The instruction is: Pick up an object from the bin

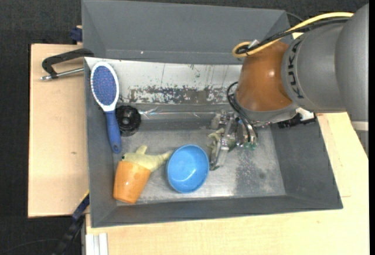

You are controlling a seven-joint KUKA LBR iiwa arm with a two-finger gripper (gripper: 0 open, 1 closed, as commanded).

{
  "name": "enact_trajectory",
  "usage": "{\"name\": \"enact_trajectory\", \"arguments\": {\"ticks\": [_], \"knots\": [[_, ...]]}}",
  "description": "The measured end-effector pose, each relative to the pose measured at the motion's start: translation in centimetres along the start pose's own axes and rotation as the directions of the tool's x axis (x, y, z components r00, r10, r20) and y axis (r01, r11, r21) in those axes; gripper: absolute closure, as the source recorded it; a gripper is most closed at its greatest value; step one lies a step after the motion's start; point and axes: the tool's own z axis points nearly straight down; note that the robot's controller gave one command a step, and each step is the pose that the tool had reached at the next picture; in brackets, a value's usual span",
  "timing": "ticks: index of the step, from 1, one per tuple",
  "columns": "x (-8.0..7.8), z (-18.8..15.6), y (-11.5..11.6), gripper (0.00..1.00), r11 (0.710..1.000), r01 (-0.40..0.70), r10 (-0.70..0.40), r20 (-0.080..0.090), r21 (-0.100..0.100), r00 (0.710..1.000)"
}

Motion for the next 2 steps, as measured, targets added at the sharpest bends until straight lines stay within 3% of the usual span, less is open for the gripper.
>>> {"name": "enact_trajectory", "arguments": {"ticks": [1, 2], "knots": [[-0.9, -3.6, -3.4, 0.0, 0.999, 0.032, -0.032, 0.016, 0.002, 0.999], [-2.0, -3.7, -0.3, 0.0, 0.998, 0.055, -0.055, 0.014, -0.001, 0.998]]}}
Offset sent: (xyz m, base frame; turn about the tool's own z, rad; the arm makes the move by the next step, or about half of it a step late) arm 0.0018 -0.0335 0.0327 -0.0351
